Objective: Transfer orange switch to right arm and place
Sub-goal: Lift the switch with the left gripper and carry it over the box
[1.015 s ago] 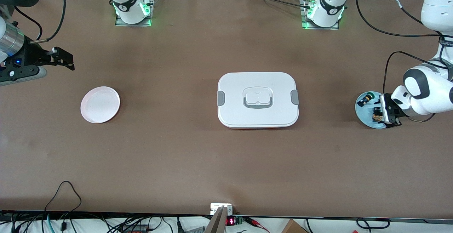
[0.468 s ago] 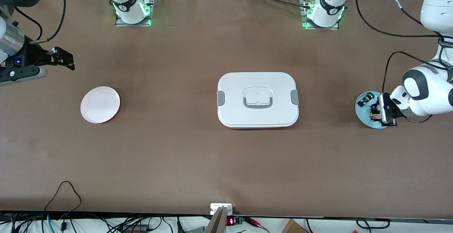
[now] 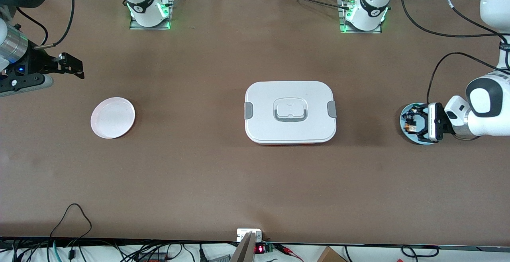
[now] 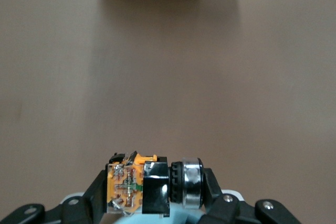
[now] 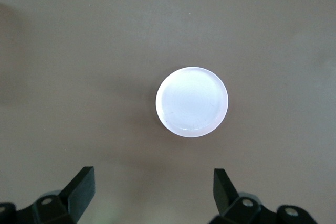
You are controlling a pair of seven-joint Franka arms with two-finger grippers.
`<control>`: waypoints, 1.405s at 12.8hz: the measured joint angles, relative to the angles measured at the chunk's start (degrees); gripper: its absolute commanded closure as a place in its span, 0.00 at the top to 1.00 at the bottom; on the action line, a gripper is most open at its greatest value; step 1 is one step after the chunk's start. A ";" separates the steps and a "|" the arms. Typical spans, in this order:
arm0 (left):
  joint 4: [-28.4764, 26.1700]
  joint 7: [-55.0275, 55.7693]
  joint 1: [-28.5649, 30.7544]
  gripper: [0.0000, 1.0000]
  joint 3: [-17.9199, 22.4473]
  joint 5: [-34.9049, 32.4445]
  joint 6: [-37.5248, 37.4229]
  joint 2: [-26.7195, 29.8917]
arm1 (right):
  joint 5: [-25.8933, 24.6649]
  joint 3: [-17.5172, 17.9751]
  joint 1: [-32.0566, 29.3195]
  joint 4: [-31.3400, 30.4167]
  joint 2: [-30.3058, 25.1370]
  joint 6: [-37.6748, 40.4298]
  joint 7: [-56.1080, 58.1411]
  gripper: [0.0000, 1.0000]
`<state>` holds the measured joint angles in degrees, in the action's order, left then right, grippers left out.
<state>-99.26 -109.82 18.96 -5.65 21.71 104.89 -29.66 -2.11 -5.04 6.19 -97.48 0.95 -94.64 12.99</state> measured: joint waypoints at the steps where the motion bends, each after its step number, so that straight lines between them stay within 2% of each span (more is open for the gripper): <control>1: 0.31 -0.19 0.00 0.31 -1.48 4.57 -4.09 0.76 | 0.00 0.01 0.02 0.00 0.00 0.00 0.00 1.00; 4: 1.67 -0.29 -0.09 0.32 -7.38 17.69 -11.50 1.42 | 0.00 0.02 0.06 0.02 0.00 0.00 -0.01 1.00; 8: 1.62 -1.96 -0.50 0.31 -17.17 35.58 -12.66 1.26 | 0.04 0.10 0.13 0.69 0.02 -0.02 -0.03 1.00; 10: 1.69 -2.48 -0.57 0.31 -21.71 40.76 -10.44 1.38 | 0.06 0.66 0.75 1.40 0.43 0.02 0.34 1.00; 14: 1.40 -2.69 -0.53 0.31 -29.56 48.77 0.09 1.50 | 0.77 1.34 4.37 2.91 2.83 0.54 1.94 1.00; 15: 1.28 -2.70 -0.54 0.31 -31.57 50.78 3.40 1.57 | 4.57 1.44 4.79 3.12 3.47 0.54 2.94 1.00; 18: 0.42 -2.70 -0.59 0.31 -36.37 55.30 10.45 2.09 | 27.97 1.05 4.39 3.28 5.17 0.60 1.63 1.00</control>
<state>-98.84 -112.52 18.37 -42.02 77.01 115.34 -27.58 25.86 -3.99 10.58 -94.20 6.12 -94.04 14.62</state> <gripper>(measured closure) 0.264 0.000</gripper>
